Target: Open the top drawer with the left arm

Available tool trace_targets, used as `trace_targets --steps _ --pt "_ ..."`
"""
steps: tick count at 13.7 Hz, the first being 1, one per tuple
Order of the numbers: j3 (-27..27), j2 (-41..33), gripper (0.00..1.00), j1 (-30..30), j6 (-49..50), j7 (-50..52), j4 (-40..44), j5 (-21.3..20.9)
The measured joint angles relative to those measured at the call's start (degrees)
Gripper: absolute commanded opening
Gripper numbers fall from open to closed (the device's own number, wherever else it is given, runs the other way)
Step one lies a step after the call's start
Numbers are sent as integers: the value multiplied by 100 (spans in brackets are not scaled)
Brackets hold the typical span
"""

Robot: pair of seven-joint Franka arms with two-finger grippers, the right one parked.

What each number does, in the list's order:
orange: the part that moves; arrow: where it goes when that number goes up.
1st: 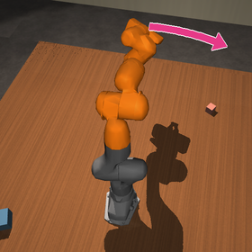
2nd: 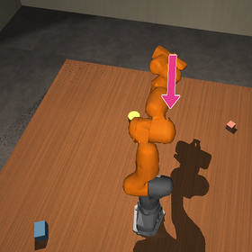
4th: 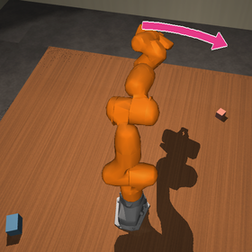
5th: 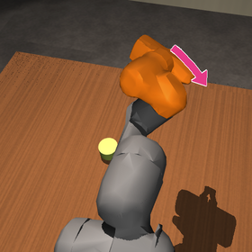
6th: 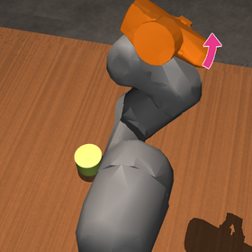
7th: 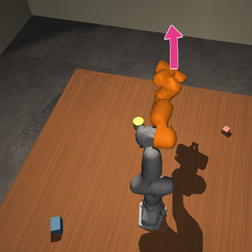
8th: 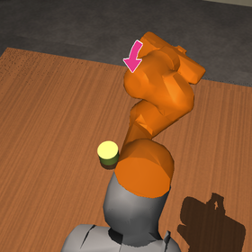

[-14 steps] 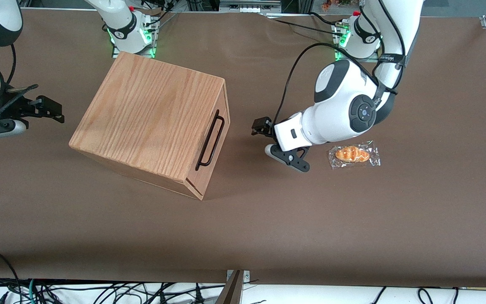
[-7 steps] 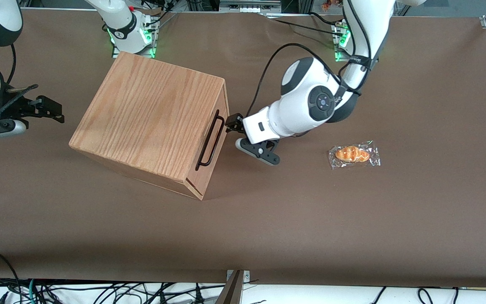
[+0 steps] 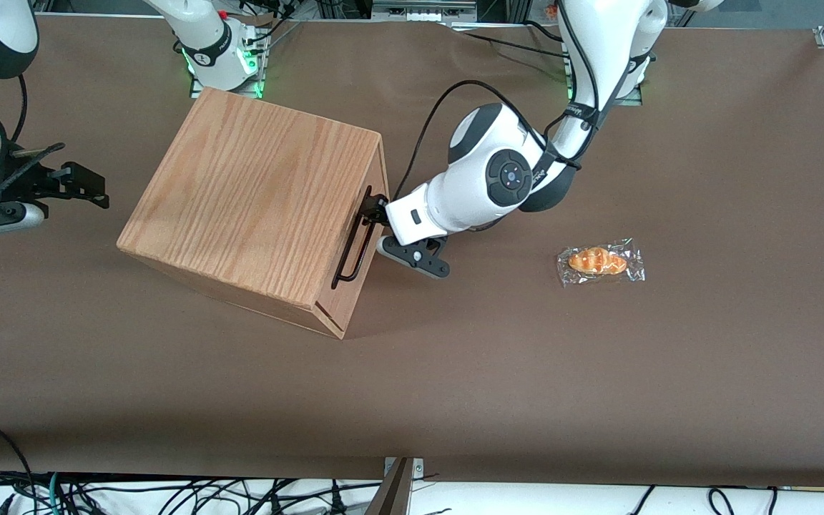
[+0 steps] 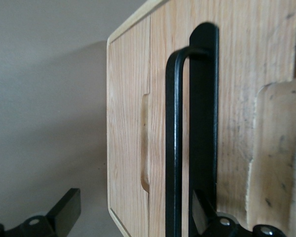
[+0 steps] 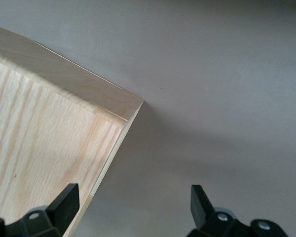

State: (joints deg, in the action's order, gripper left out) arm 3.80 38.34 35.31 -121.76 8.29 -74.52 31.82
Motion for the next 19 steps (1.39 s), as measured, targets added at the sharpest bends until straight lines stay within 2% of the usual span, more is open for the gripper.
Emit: trace_targets --steps 9,19 --pt "-95 61 100 -20 -25 29 12 0" --pt "-146 61 100 -515 -24 -10 14 -66"
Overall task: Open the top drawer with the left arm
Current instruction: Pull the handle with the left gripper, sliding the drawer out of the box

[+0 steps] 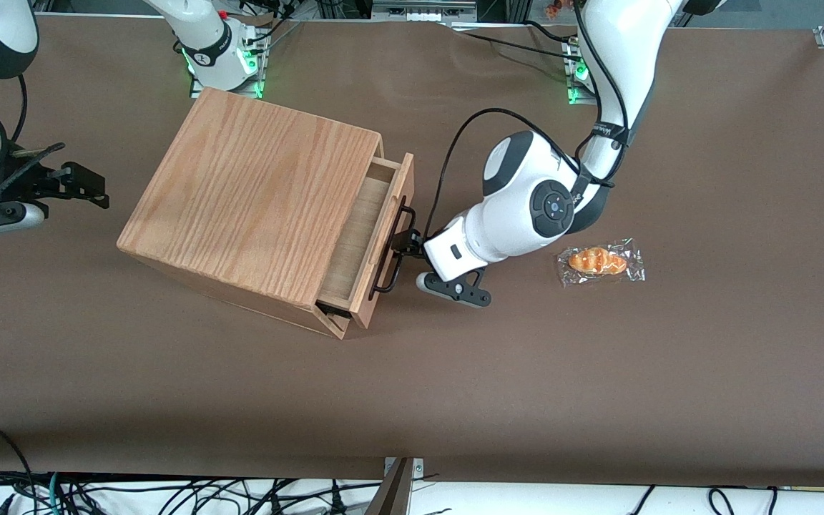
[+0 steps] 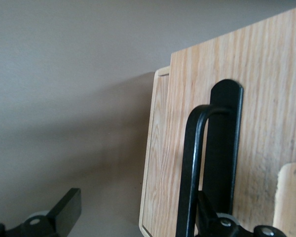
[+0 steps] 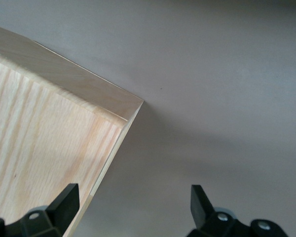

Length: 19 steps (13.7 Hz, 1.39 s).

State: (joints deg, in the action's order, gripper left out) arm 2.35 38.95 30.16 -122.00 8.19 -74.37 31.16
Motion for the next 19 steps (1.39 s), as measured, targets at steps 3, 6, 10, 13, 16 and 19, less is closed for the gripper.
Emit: trace_targets --steps 3,6,10,13,16,19 --pt "-6 0 100 -121 1 -45 0 -4" --pt "-7 0 100 -244 3 -61 2 -4" --pt "-4 -2 100 -328 9 -64 7 -69" --pt "3 -3 100 -366 14 -64 13 -82" --pt "14 -3 100 -432 25 -64 15 -82" --pt "13 -4 100 -514 27 -64 16 -85"
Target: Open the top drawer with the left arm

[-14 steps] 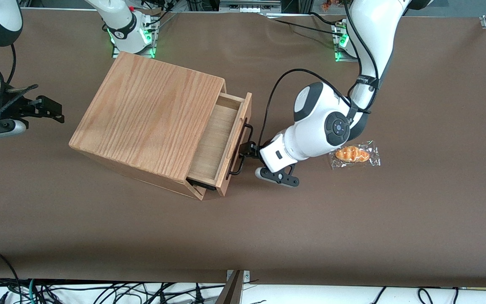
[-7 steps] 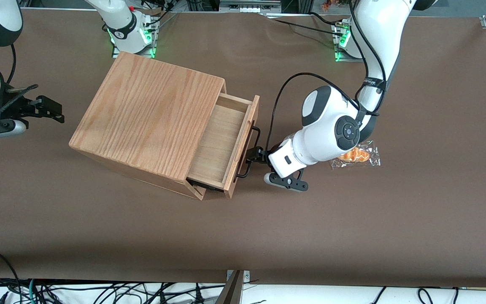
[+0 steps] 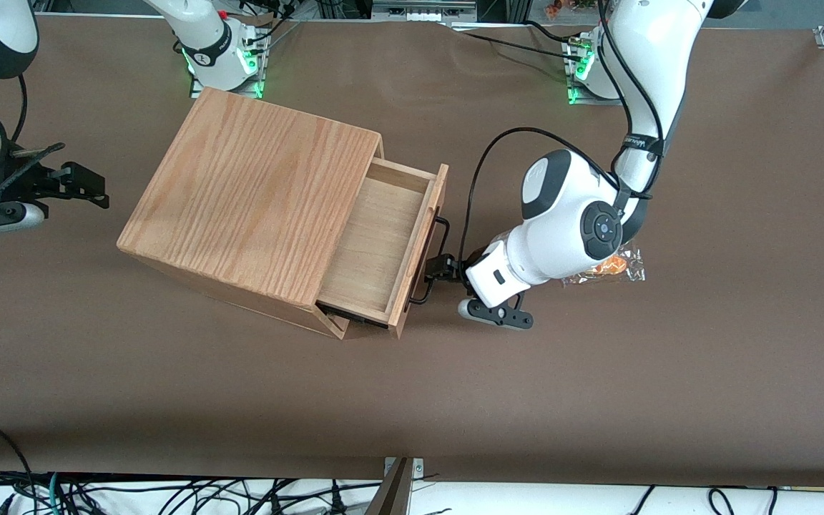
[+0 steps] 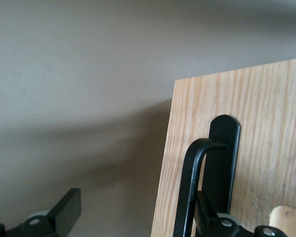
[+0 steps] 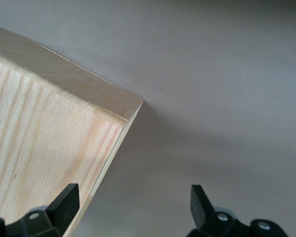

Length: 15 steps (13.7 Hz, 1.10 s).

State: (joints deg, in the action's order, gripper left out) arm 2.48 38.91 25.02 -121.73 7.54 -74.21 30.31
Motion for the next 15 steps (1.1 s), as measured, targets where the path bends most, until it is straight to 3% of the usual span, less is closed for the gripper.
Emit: trace_targets --steps 15 --pt "0 -4 100 -132 14 2 58 -3"
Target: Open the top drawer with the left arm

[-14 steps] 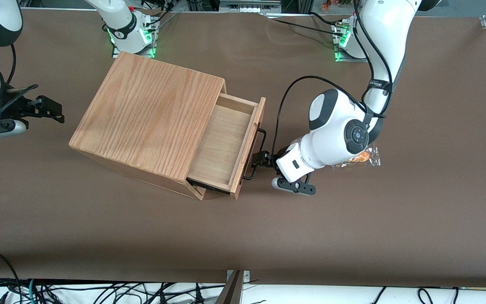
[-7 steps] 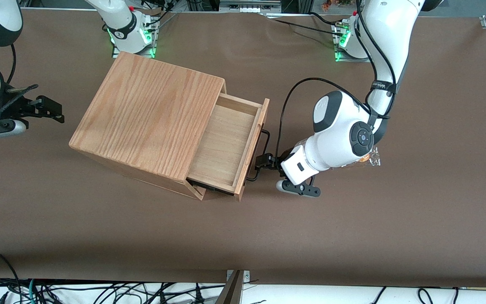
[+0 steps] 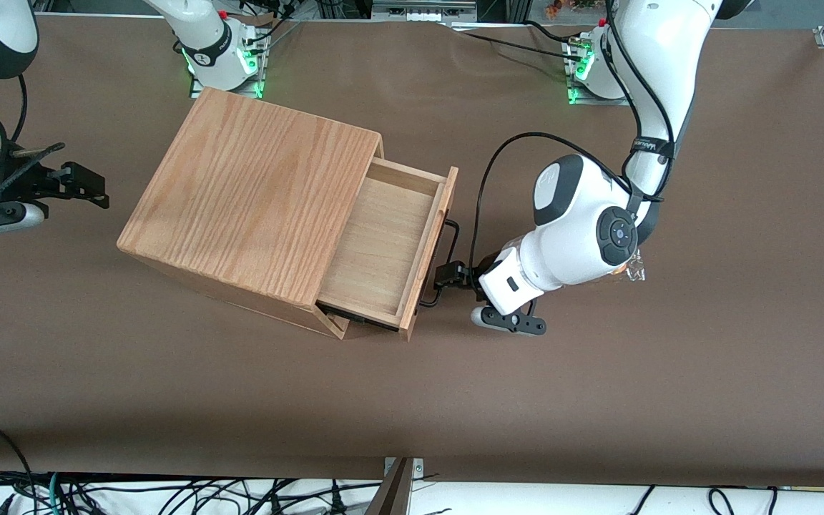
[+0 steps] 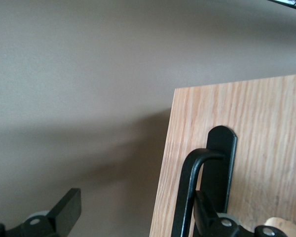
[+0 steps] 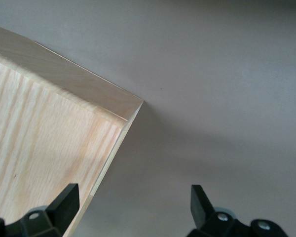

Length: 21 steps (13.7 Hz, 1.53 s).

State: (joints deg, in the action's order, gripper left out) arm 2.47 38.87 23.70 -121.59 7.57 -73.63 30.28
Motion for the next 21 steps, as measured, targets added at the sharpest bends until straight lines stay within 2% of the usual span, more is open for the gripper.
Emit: trace_targets --steps 9,15,17,21 --pt "-15 -190 100 -333 307 4 116 0" --pt "-34 -372 100 -931 1250 -207 126 -157" --pt "-36 -489 100 -1120 1650 -468 127 -428" --pt "-34 -800 100 -1290 2248 -553 127 -1432"
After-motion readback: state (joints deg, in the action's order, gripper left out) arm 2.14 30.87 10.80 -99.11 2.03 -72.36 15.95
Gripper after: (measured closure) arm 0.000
